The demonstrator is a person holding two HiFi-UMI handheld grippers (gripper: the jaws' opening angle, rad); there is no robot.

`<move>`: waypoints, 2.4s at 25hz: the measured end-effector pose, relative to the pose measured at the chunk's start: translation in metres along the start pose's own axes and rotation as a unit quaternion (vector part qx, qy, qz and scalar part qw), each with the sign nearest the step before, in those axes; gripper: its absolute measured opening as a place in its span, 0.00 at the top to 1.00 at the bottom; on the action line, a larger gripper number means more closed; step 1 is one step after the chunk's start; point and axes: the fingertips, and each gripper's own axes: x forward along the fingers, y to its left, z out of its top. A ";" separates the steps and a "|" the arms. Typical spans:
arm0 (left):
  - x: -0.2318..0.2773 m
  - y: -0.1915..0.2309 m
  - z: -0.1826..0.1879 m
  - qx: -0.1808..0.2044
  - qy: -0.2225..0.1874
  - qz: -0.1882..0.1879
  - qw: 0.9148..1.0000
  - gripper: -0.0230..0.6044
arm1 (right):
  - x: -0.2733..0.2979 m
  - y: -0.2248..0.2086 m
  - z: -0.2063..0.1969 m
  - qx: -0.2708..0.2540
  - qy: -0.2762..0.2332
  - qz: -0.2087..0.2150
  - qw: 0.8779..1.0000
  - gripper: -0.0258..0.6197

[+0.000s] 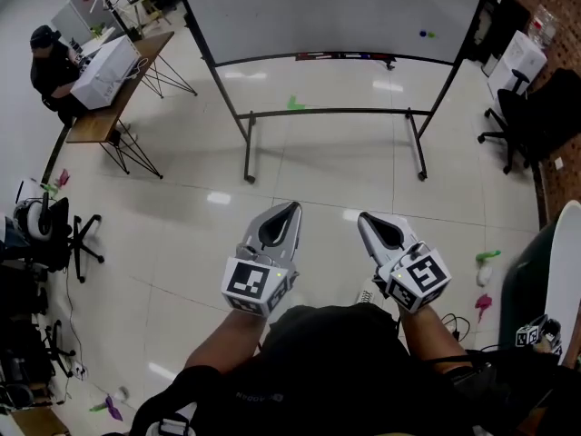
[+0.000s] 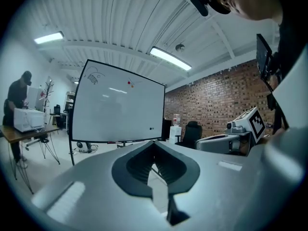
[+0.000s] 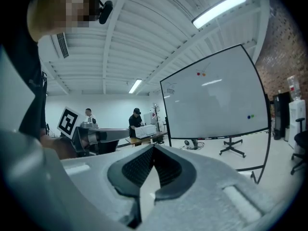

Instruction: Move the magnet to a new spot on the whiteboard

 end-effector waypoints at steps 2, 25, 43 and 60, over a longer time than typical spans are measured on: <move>0.000 0.001 -0.008 -0.002 0.003 -0.028 1.000 0.94 | -0.001 0.008 -0.004 0.000 0.000 -0.022 1.000 0.96; 0.030 -0.089 0.003 0.019 -0.030 -0.028 0.999 0.94 | -0.087 -0.026 0.013 -0.044 0.003 -0.012 0.999 0.96; 0.029 -0.109 0.001 0.037 -0.017 -0.027 0.999 0.94 | -0.107 -0.029 0.014 -0.041 -0.012 -0.020 0.999 0.96; 0.034 -0.106 0.000 0.043 -0.016 -0.032 0.998 0.94 | -0.100 -0.029 0.005 -0.038 -0.002 -0.022 0.999 0.96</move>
